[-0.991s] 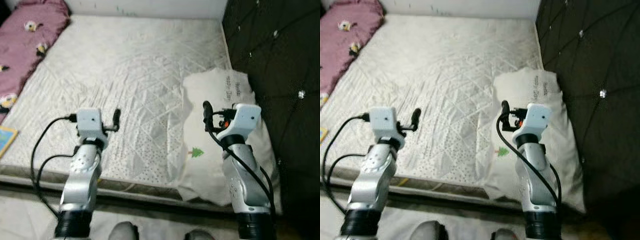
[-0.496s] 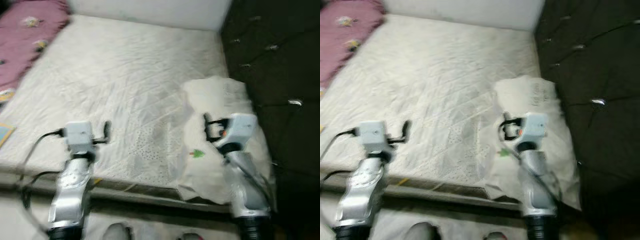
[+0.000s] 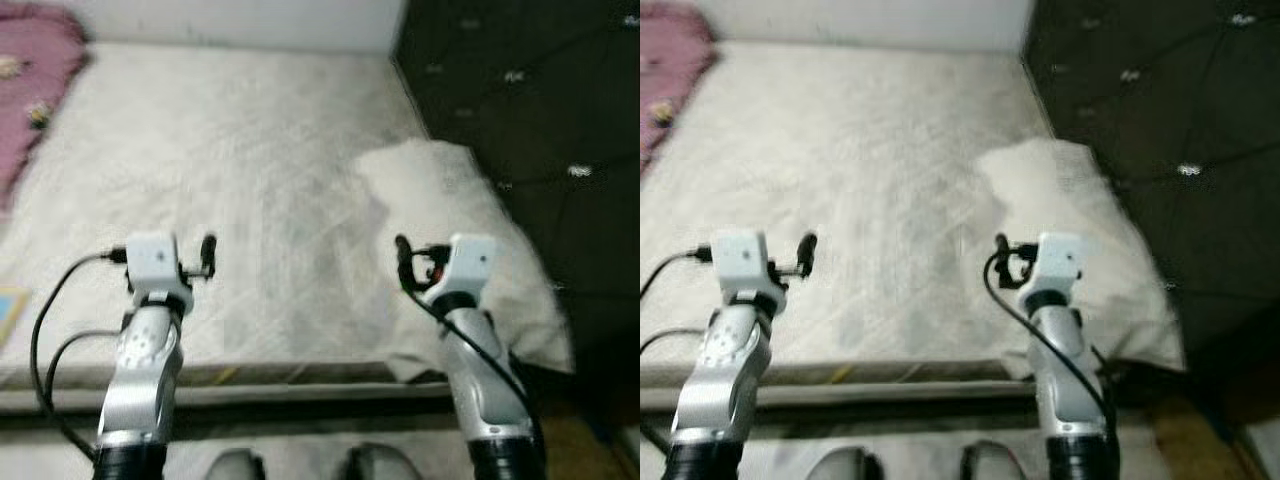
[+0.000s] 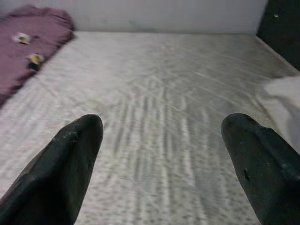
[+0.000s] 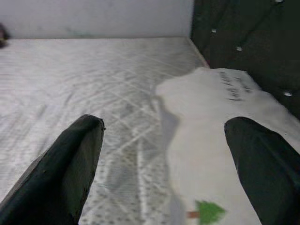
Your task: Clean up the room
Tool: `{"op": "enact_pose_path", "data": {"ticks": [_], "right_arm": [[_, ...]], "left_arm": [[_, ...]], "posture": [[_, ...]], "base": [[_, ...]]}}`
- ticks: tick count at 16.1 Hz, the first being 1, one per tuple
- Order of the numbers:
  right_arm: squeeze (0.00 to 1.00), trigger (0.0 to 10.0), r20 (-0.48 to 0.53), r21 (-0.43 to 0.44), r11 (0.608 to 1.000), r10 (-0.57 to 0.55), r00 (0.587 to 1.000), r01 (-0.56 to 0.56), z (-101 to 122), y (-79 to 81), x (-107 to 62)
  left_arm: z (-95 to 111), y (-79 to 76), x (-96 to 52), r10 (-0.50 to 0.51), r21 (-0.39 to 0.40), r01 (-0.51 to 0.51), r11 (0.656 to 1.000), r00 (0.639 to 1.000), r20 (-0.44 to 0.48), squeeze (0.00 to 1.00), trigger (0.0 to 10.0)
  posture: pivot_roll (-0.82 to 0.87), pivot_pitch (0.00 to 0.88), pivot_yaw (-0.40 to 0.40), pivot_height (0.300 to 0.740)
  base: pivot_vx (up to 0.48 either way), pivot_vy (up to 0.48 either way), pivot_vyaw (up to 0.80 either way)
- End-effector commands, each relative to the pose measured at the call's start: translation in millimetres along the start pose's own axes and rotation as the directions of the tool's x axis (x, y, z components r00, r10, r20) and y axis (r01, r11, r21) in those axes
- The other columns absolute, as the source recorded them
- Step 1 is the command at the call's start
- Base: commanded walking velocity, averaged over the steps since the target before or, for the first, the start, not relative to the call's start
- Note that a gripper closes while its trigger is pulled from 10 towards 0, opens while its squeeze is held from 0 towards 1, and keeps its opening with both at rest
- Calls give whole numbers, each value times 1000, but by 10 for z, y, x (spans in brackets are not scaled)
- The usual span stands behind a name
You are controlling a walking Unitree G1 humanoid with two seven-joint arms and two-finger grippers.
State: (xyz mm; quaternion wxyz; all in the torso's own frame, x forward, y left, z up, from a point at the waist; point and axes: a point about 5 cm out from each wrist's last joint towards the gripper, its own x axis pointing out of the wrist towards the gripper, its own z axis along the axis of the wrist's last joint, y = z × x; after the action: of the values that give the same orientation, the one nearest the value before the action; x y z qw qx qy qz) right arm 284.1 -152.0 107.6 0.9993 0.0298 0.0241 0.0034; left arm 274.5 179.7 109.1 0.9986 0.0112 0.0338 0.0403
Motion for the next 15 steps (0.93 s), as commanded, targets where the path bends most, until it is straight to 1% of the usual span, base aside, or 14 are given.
{"op": "enact_pose_path", "data": {"ticks": [1,4,6,7,9,11,15], "right_arm": [[0,10000,-28,-14,1000,-18,999,17,-66,-63,-8],[0,10000,-21,-20,1000,-4,1000,3,-50,-46,34],[0,10000,-18,-21,1000,-7,1000,6,-45,-46,65],[0,10000,-8,-30,999,-16,1000,16,-38,-52,68],[0,10000,16,-43,999,0,1000,1,1,-23,75],[0,10000,-1,-44,999,-3,1000,3,-37,-23,85],[0,10000,-11,-49,999,-17,1000,17,-60,-48,93]], "left_arm": [[5,-50,3,-13,-13,12,1000,1000,-3,0,10000],[10,-63,6,-9,-17,9,1000,1000,-2,0,10000],[28,-99,18,-17,-21,17,1000,1000,1,0,10000],[43,-110,24,-23,-21,23,1000,1000,4,0,10000],[53,-104,38,-28,-17,28,999,1000,6,0,10000],[67,-98,61,-30,-13,30,999,1000,9,0,10000],[62,-124,48,-37,-11,38,999,999,7,0,10000]], "posture": [[-19,100,-21,740],[-21,102,-20,740],[-21,101,-11,740],[-19,101,-6,740],[-20,100,-1,740],[-19,101,0,740],[-18,104,-1,740]], "base": [[0,480,0],[0,480,0],[0,480,0],[0,480,0],[0,480,0],[0,480,0],[0,480,0]]}}
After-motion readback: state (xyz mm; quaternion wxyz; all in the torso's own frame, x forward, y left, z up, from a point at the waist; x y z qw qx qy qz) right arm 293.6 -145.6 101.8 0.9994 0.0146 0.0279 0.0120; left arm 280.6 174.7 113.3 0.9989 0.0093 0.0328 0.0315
